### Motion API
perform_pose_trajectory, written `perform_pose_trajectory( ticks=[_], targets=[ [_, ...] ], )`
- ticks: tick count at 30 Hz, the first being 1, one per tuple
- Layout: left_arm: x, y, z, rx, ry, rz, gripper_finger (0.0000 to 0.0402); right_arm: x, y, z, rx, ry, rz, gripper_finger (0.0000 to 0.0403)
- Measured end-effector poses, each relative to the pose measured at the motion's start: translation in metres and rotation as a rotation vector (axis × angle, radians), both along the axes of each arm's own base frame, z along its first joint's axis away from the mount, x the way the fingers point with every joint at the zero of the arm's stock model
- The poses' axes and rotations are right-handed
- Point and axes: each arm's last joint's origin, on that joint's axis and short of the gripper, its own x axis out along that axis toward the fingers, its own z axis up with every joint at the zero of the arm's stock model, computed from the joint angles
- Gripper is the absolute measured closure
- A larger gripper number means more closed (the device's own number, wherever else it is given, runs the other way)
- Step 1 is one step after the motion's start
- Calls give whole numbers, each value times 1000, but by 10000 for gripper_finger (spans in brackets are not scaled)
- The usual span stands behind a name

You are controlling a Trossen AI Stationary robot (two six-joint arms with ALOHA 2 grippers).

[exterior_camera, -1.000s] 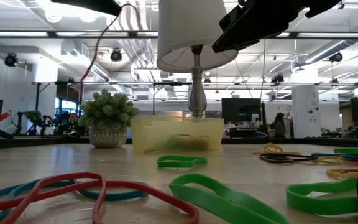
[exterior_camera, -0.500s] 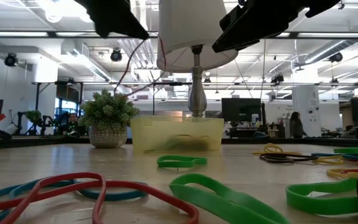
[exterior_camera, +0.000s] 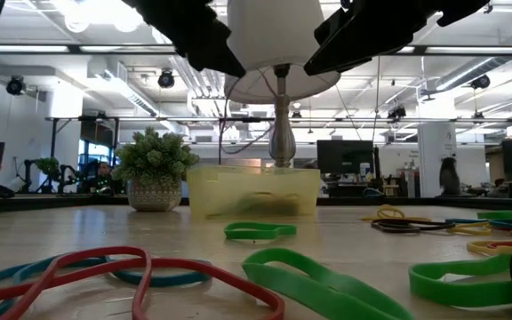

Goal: Pick and place rubber bands into bin
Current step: Put the red rubber band into the yellow bin

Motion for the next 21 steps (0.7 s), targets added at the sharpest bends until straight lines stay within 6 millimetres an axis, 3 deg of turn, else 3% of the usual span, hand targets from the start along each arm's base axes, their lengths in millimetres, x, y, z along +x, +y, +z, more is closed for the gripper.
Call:
perform_pose_trajectory(
  ticks=[14, 21],
  targets=[
    [22, 21, -38, -56, 112, -17, 402, 0, 0, -1, 1, 2, -1, 335],
    [25, 19, -43, -126, 119, -82, 396, -1, 0, -2, -1, 5, -1, 335]
  ],
)
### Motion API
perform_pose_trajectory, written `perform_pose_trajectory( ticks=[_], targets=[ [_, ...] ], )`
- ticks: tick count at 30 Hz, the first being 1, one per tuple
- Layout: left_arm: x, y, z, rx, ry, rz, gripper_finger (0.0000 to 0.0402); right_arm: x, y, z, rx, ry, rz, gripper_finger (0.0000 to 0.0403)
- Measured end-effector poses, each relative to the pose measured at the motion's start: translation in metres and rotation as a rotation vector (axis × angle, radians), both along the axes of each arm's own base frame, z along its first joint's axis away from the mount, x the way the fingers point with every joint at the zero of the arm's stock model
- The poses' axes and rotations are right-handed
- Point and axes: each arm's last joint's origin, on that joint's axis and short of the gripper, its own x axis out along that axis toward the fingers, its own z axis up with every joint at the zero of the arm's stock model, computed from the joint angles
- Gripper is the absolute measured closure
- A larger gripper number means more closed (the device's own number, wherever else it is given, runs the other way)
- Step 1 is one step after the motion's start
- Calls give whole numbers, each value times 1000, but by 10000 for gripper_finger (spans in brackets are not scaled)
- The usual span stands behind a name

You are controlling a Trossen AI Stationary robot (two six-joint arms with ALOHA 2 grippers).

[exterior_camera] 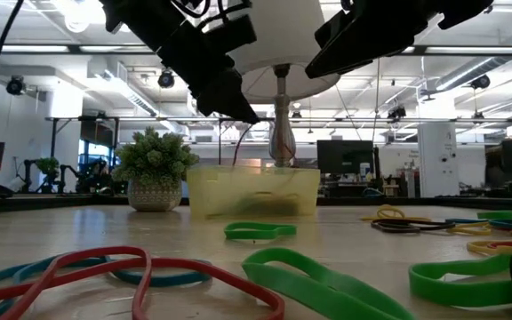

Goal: Pick and place rubber bands into bin
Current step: Put the red rubber band into the yellow bin, then put the green rubber band into the yellow bin

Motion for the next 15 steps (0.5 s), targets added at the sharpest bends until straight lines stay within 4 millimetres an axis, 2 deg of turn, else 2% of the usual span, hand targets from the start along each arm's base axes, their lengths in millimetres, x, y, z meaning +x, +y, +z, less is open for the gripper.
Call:
perform_pose_trajectory(
  ticks=[11, 15],
  targets=[
    [0, 0, 0, -27, -13, 6, 302, 0, 0, -1, 8, 3, -7, 335],
    [-4, -9, 4, -53, -28, -6, 285, -4, -1, -9, 36, 31, -33, 335]
  ],
)
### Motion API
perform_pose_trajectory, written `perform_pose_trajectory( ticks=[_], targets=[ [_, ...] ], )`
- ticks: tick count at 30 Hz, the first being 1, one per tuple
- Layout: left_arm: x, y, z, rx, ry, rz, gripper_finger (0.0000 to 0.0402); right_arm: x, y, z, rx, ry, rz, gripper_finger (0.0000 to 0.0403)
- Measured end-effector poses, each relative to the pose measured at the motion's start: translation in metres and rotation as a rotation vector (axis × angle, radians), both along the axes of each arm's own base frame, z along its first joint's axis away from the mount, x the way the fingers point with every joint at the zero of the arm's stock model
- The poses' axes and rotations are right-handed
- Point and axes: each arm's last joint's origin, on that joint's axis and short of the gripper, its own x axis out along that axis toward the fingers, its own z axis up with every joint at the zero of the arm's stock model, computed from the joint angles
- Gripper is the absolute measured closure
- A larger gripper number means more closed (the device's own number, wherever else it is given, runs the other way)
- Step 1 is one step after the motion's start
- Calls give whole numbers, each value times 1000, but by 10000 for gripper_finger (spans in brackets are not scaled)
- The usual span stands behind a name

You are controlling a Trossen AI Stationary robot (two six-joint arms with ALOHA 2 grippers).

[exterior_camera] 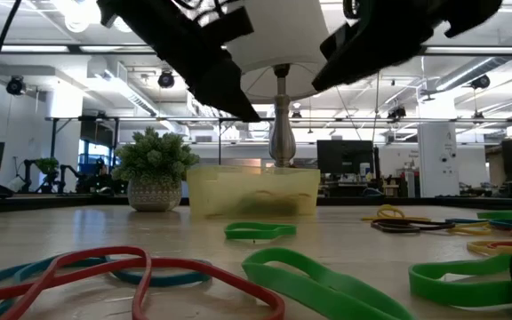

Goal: Pick and place rubber bands into bin
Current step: Put the green rubber band into the yellow bin

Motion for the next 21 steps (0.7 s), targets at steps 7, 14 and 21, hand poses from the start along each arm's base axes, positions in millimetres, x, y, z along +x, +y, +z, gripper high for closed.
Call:
perform_pose_trajectory(
  ticks=[7, 14, 21],
  targets=[
    [-18, -45, 5, -45, 24, -112, 283, 6, 6, -27, 57, 16, 114, 335],
    [-45, -97, -1, -59, 74, -234, 283, 26, 14, -43, 20, -61, 203, 335],
    [-70, -129, -5, -12, 89, -258, 283, 44, 21, -65, 35, -14, 245, 335]
  ],
)
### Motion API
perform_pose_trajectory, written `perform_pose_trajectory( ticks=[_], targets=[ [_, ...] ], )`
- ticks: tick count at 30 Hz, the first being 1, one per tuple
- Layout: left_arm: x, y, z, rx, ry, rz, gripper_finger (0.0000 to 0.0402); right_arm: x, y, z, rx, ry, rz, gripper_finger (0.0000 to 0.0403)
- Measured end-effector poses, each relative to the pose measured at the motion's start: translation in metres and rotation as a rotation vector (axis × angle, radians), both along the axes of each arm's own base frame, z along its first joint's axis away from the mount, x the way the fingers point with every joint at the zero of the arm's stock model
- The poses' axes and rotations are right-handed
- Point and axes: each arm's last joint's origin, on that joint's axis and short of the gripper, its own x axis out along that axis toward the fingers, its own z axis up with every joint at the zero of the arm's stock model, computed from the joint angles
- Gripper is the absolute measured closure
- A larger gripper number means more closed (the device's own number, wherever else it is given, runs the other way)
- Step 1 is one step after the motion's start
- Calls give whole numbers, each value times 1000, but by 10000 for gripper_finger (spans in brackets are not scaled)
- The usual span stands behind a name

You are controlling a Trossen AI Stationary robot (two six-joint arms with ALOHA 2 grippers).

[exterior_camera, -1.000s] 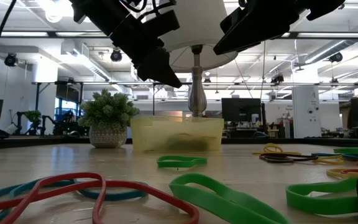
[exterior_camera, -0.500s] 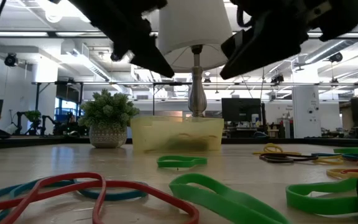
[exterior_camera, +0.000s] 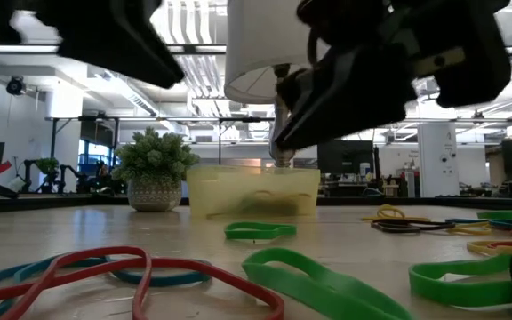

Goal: Pick and place rubber bands into bin
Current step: Put the green rubber band into the yellow bin

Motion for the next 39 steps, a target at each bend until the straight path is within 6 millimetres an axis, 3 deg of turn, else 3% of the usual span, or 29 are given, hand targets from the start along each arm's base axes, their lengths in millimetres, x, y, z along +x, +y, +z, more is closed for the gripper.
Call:
perform_pose_trajectory(
  ticks=[6, 12, 18, 24, 29, 32, 39],
  targets=[
    [-18, -8, 12, -30, -8, -27, 283, 23, 8, -19, -27, 28, 20, 335],
    [-36, -6, 26, -120, -27, 16, 283, 37, 10, -32, -59, 179, -1, 335],
    [-42, -10, 29, -142, -42, 9, 283, 50, 11, -37, -65, 255, -22, 335],
    [-42, -9, 28, -129, -41, 17, 283, 51, 11, -37, -76, 292, -34, 338],
    [-42, -9, 28, -128, -39, 16, 283, 49, 11, -37, -111, 297, -5, 385],
    [-42, -9, 28, -128, -38, 17, 283, 49, 10, -37, -137, 289, -11, 393],
    [-44, -8, 26, -133, -16, 34, 283, 42, 5, -19, -240, 265, -80, 395]
  ],
)
